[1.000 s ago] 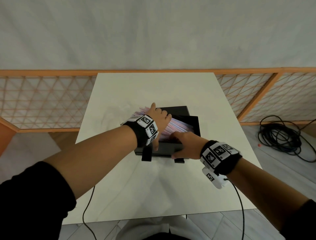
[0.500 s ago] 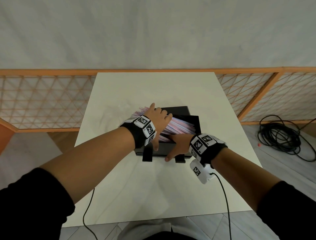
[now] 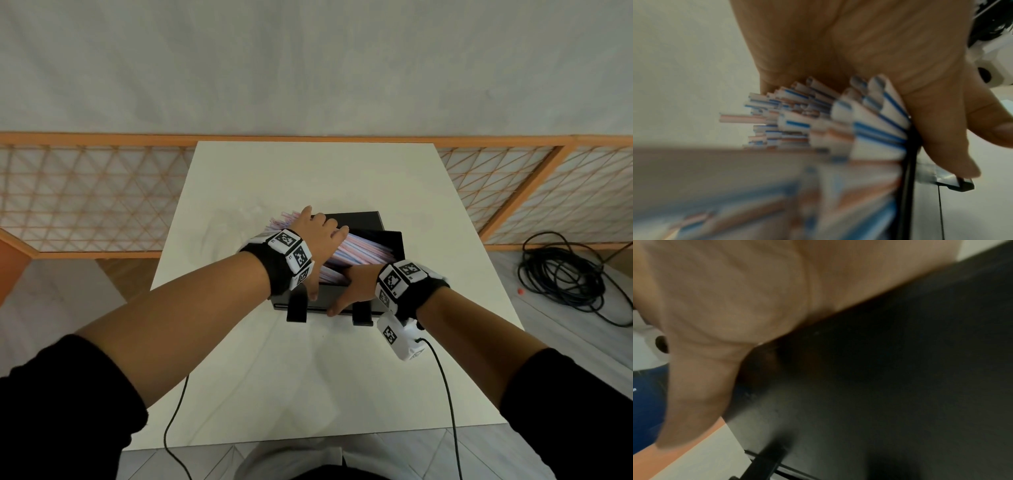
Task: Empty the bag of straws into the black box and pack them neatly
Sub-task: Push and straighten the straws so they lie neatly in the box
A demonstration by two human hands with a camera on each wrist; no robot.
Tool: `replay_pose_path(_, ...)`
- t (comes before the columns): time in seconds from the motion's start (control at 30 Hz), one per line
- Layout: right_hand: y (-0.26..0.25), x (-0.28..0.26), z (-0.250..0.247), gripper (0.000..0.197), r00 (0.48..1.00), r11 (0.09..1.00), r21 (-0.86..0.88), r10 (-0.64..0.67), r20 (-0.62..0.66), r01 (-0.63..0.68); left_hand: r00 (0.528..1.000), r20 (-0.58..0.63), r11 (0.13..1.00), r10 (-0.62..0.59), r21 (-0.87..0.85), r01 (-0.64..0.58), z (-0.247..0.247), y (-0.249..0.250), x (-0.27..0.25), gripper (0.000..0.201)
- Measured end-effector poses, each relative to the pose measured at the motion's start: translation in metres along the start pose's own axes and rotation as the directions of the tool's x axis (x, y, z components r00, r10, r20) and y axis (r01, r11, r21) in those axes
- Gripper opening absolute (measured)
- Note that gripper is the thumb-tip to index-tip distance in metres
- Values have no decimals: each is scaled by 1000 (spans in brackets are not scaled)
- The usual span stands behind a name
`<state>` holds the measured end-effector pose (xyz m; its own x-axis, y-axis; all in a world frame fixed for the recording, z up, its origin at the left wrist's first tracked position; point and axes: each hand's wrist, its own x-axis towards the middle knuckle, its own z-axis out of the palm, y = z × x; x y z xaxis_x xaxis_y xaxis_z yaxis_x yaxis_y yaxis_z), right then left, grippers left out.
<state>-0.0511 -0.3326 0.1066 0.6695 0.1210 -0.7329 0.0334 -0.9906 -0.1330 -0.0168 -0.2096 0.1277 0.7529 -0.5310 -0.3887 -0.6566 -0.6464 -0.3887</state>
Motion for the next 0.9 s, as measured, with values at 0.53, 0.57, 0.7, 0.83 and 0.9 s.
replay_pose_path(0.53,4,2,-10,93,998,997,71,-35,-56,39,1000,-11,994,-2,-106,1,4,-11,-6,142)
replay_pose_path(0.57,4,1,-12,89,997,997,59,-46,-66,49,1000,-13,993,-5,-120,3,5,-12,-6,142)
replay_pose_path(0.7,2,0,-16,73,992,995,-6,-96,-88,96,1000,-13,983,-16,-186,14,8,-14,-9,140)
replay_pose_path(0.83,1,-3,-24,71,982,983,-127,-146,-117,131,999,-36,969,-23,-245,14,13,-18,-11,139)
replay_pose_path(0.9,2,-5,-28,72,976,978,-141,-170,-133,151,999,-40,963,-30,-267,19,15,-19,-12,138)
